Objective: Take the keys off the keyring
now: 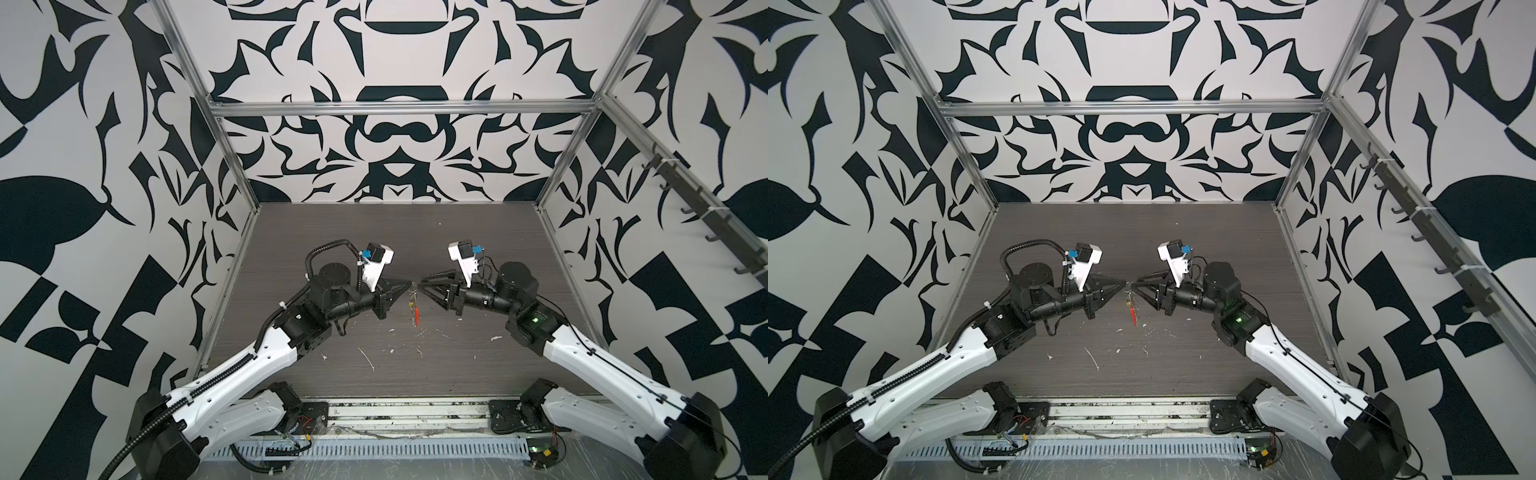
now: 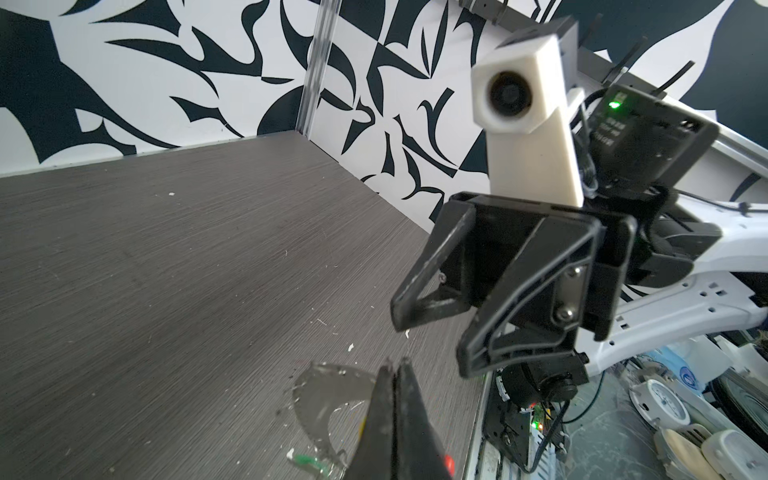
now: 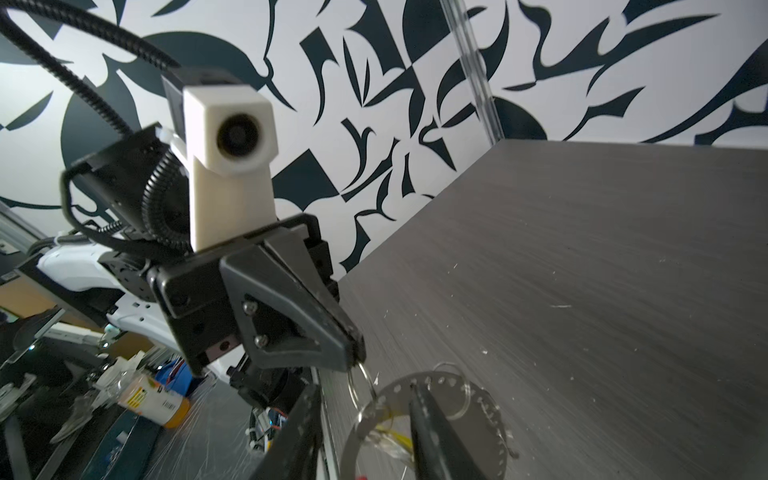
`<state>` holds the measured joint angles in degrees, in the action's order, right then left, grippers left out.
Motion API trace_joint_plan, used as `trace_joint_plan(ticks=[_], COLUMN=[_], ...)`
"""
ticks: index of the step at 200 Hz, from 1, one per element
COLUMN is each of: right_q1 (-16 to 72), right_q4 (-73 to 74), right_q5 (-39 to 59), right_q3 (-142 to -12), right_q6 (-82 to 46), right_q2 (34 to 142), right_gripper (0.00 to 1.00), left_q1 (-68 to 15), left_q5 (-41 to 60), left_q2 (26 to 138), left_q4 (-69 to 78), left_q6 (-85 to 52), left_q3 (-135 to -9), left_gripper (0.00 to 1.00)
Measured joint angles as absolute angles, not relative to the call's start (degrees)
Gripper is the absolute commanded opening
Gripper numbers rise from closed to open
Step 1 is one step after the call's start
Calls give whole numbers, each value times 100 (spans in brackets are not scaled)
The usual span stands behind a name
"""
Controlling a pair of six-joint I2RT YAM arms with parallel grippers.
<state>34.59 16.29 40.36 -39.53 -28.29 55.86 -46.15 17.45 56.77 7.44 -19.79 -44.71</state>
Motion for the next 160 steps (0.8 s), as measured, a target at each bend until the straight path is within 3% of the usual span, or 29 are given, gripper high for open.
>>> trace_joint_plan(ticks=[160], right_q1=[3459], right_q4=[1850], right_q5=[4595], right_q3=[-3977], right_q6=[-3026], right_q2=[5758], right_gripper=[7], left_q1=[-4670], left_q5=[2003], left_q2=[5616], left_q4=[746], left_q6=[-1968], left_q3=[-4543], left_gripper=[0])
